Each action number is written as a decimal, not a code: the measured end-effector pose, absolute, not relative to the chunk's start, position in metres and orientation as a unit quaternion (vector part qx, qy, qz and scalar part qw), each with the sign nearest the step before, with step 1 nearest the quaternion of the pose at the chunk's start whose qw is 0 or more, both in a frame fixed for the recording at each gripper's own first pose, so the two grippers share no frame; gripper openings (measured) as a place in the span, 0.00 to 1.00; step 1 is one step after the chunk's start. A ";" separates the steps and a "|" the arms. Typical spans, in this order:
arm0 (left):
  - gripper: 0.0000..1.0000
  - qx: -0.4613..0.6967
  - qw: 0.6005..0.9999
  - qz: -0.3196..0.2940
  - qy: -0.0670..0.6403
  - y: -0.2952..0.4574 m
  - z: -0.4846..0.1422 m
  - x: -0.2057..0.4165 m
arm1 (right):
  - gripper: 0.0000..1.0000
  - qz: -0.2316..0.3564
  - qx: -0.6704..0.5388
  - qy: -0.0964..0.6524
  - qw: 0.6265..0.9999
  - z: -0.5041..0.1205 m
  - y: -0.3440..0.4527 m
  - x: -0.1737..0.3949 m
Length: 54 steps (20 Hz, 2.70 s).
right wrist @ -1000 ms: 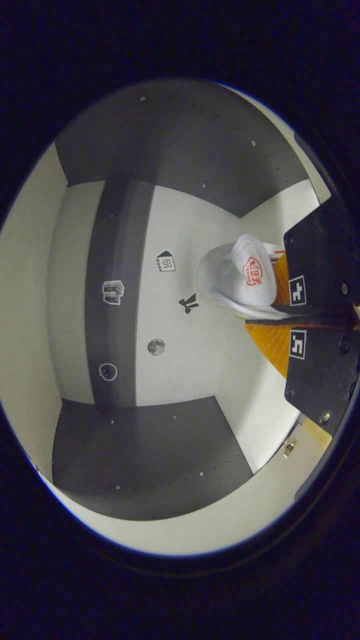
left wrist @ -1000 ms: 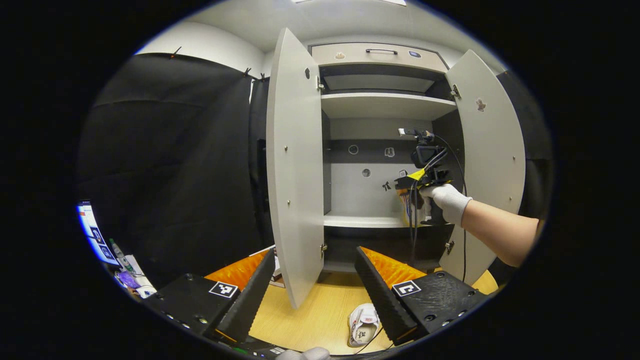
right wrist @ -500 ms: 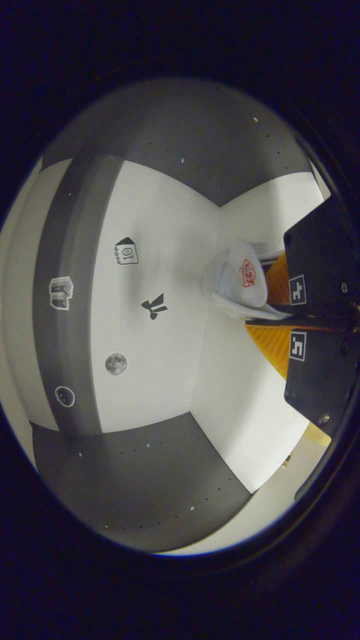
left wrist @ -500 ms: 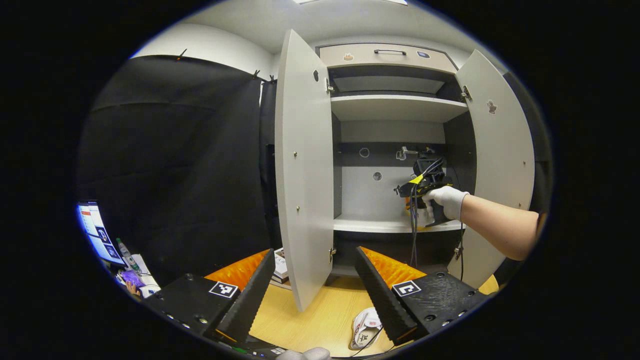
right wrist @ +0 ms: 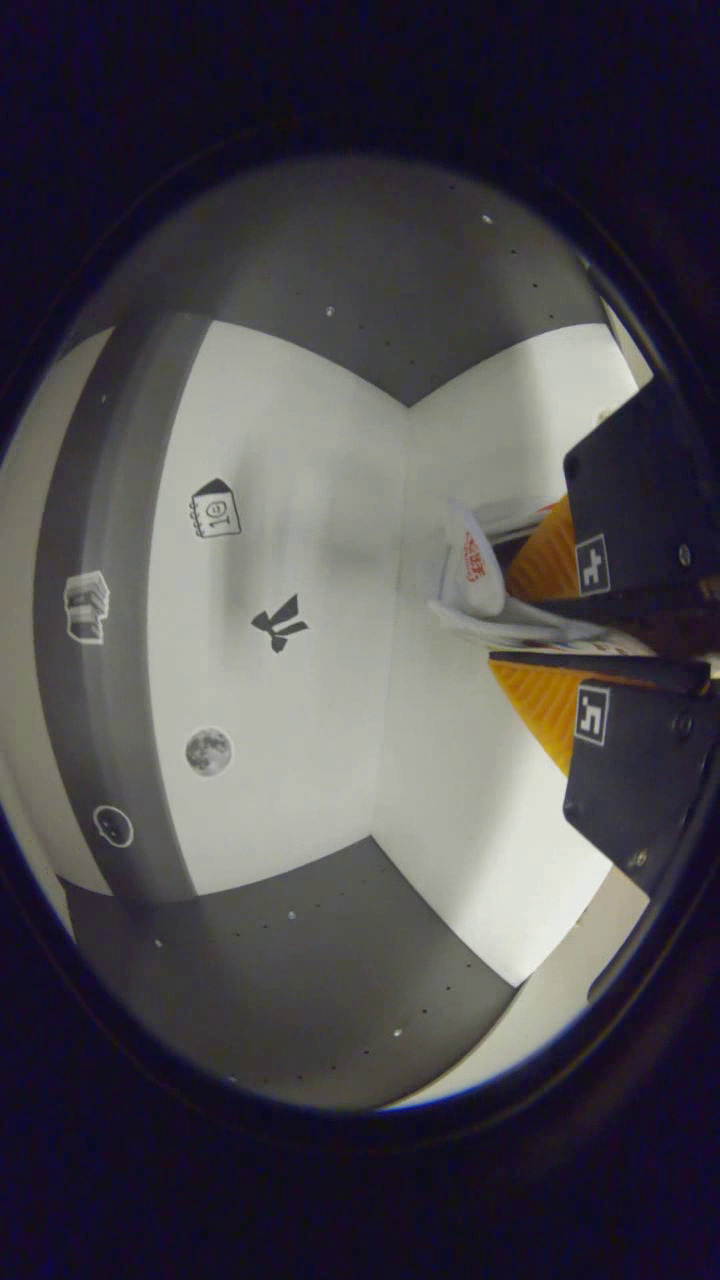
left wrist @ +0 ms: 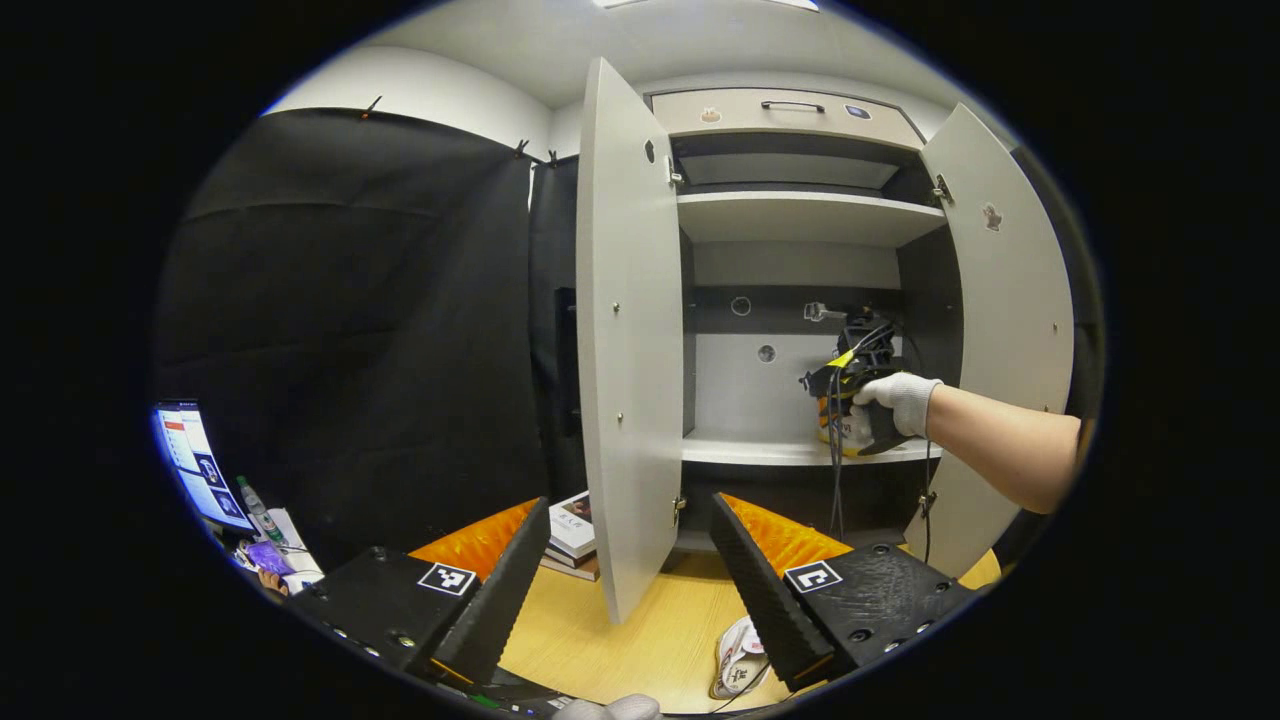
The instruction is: Grab one shoe with the right hand and put it into the shoe cabinet, grab the other shoe with the left hand and put it into the shoe cabinet; then close the right door with the right hand and the left door with the left hand.
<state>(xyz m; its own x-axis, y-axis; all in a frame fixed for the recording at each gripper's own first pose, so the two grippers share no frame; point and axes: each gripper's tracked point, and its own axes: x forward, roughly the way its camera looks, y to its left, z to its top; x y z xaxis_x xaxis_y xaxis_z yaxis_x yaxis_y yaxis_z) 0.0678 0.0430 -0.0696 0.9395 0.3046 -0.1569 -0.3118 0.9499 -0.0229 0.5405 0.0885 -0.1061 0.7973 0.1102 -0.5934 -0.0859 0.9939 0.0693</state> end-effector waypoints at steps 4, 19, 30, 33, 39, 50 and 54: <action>0.96 -0.019 0.986 0.149 0.066 0.049 -0.065 0.065 | 0.56 0.043 0.006 0.236 0.971 -0.073 0.082 0.513; 0.96 0.007 0.998 0.040 0.042 0.041 -0.062 0.046 | 1.00 0.026 0.041 -0.017 0.999 0.045 0.048 0.251; 0.96 0.001 0.999 -0.017 0.046 0.000 -0.090 0.033 | 1.00 -0.034 0.019 -0.023 0.999 -0.024 -0.043 0.061; 0.96 0.005 0.998 -0.022 0.053 -0.016 -0.107 0.036 | 1.00 -0.033 0.033 0.003 0.999 -0.048 -0.058 0.043; 0.96 0.010 0.991 -0.046 0.125 -0.059 -0.208 0.045 | 1.00 -0.036 0.019 0.028 0.999 -0.054 -0.088 0.032; 0.97 0.027 0.956 -0.062 0.287 -0.093 -0.403 0.068 | 1.00 -0.043 0.008 0.091 0.995 -0.086 -0.116 0.029; 0.96 0.036 0.947 -0.073 0.312 -0.095 -0.434 0.099 | 1.00 -0.048 0.008 0.109 0.993 -0.096 -0.119 0.031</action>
<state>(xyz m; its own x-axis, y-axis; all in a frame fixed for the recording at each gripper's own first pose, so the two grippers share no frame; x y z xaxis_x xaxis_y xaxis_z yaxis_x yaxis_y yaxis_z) 0.0990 -0.0948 -0.4336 0.7950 -0.1160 -0.5954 0.1603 0.9868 0.0219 0.0313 -0.1185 -0.0961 0.9715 -0.0941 -0.2177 0.0975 0.9952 0.0048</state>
